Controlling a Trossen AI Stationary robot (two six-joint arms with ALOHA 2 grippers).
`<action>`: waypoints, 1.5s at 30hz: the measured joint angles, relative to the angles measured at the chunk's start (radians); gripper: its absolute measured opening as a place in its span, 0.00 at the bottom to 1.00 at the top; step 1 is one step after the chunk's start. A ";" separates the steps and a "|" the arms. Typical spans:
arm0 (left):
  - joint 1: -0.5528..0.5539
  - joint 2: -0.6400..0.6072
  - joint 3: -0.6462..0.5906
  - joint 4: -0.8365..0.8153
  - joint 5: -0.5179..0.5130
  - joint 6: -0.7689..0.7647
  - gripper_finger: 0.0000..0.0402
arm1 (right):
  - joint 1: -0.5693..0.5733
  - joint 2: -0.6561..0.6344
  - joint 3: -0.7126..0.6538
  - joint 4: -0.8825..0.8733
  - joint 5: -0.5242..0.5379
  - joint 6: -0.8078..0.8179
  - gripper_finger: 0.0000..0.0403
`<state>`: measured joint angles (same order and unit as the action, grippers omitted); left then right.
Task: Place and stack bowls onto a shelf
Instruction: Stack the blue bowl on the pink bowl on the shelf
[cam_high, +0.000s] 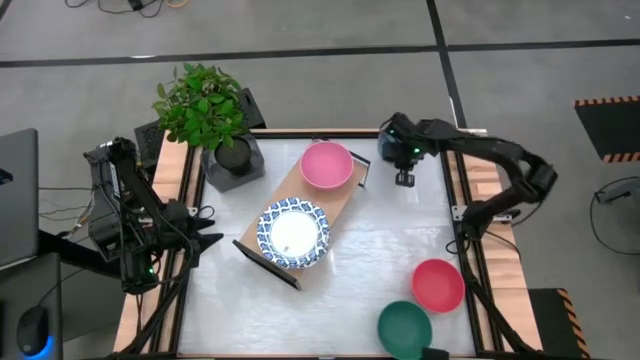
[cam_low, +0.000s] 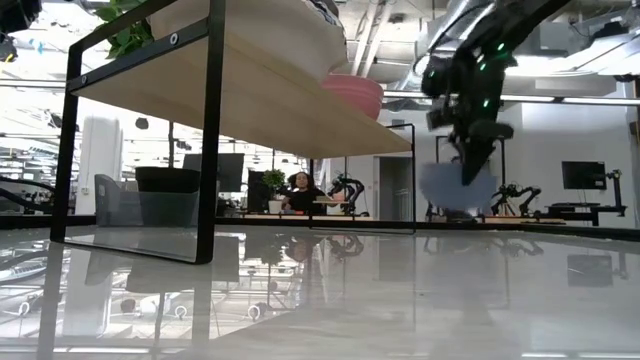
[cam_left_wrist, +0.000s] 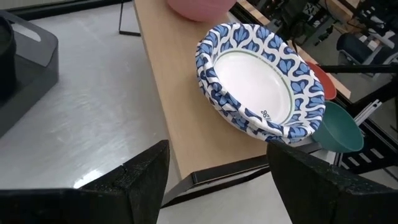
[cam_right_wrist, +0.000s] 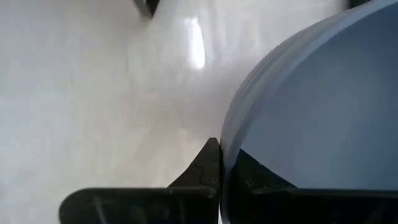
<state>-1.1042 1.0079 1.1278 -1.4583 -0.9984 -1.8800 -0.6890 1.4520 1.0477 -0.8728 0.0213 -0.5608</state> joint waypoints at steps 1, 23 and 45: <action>0.000 0.000 0.000 -0.003 -0.001 -0.001 0.63 | 0.001 -0.035 0.000 -0.003 0.000 0.016 0.06; 0.000 0.000 0.000 -0.018 -0.002 -0.001 0.63 | 0.395 -0.220 0.525 0.023 0.082 0.117 0.06; 0.000 0.000 0.000 -0.017 -0.003 0.000 0.63 | 0.617 0.150 0.695 -0.142 0.116 -0.100 0.06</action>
<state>-1.1044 1.0080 1.1277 -1.4757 -1.0011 -1.8801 -0.0722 1.6023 1.7428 -1.0151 0.1376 -0.6605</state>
